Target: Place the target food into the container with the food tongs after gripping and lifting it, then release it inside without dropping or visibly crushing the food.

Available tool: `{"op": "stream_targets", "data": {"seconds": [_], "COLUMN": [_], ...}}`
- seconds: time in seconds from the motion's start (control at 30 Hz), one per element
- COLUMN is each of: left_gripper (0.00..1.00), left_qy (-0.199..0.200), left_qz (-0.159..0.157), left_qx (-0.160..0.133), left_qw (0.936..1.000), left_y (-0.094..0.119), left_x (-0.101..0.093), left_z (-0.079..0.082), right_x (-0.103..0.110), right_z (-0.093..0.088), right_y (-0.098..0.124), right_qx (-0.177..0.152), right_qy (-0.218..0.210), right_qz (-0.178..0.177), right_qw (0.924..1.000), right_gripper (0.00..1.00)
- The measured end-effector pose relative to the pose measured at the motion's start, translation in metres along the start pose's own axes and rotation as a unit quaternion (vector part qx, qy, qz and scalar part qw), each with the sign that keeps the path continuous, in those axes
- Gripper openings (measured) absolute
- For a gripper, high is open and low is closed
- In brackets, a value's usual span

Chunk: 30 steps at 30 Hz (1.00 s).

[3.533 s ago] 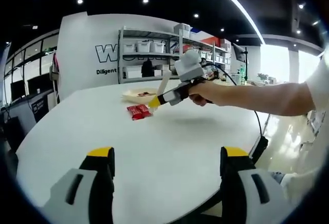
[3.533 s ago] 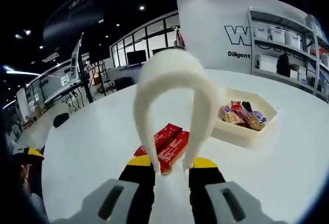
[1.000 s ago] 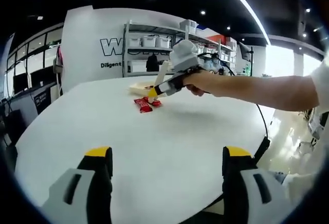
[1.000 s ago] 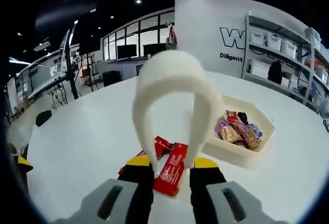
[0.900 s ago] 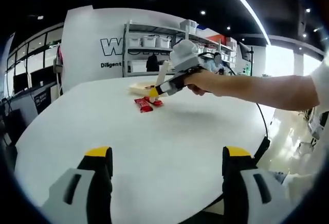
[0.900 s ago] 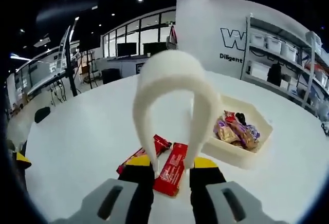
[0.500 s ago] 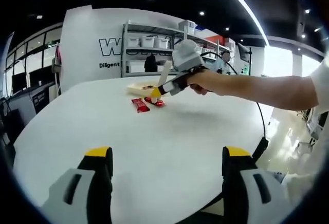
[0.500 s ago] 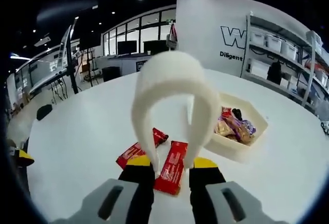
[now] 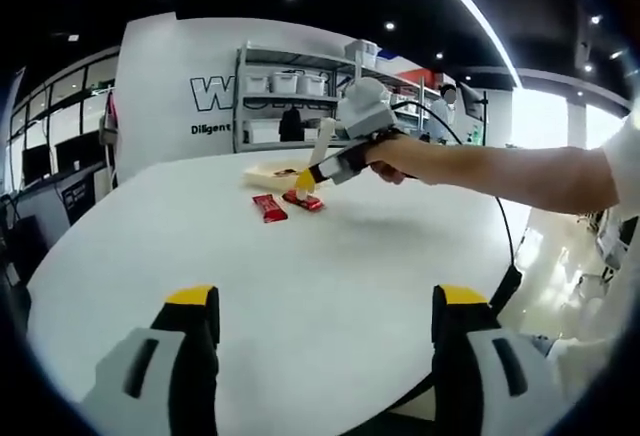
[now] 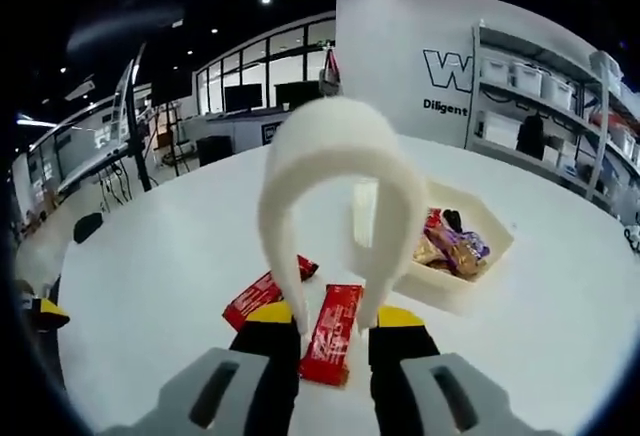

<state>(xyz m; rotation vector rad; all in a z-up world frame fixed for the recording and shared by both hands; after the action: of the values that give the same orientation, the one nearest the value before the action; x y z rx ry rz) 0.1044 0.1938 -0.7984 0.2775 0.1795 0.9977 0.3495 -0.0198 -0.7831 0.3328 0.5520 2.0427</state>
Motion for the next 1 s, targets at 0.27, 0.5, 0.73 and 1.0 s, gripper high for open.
{"op": "stream_targets", "data": {"seconds": [0.27,0.5,0.73,1.0], "left_gripper": [0.86,0.86,0.86,0.85], "left_qy": [0.002,0.002,0.004,0.005], "left_qz": [0.006,0.008,0.009,0.009], "left_qx": [0.001,0.001,0.002,0.003], "left_qw": [1.0,1.0,0.9999,0.9999], "left_y": [0.003,0.004,0.005,0.005], "left_x": [0.004,0.005,0.007,0.008], "left_z": [-0.001,-0.002,-0.003,-0.003], "right_x": [0.001,-0.001,-0.002,-0.004], "right_z": [-0.002,-0.005,-0.006,-0.005], "right_y": [-0.008,-0.013,-0.017,-0.019], "right_qx": [0.006,0.009,0.013,0.014], "right_qy": [0.001,-0.007,-0.007,-0.018], "right_qz": [-0.003,-0.005,-0.006,-0.003], "right_qw": [1.0,0.9999,0.9999,0.9997], "right_gripper": [0.2,0.21,0.21,0.19]}}
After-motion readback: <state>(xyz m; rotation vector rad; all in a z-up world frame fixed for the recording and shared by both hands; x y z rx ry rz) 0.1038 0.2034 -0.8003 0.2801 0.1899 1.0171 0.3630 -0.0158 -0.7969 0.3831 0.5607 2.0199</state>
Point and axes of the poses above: the point that each gripper's makers call its tool centre point, and the gripper's own axes: y roughly backward along the fingers, x roughly to its left, z roughly out of its top, the point moved 10 cm from there along y, roughly backward along the fingers, and after that the axes turned 1 degree about -y, right-handed, at the moved point
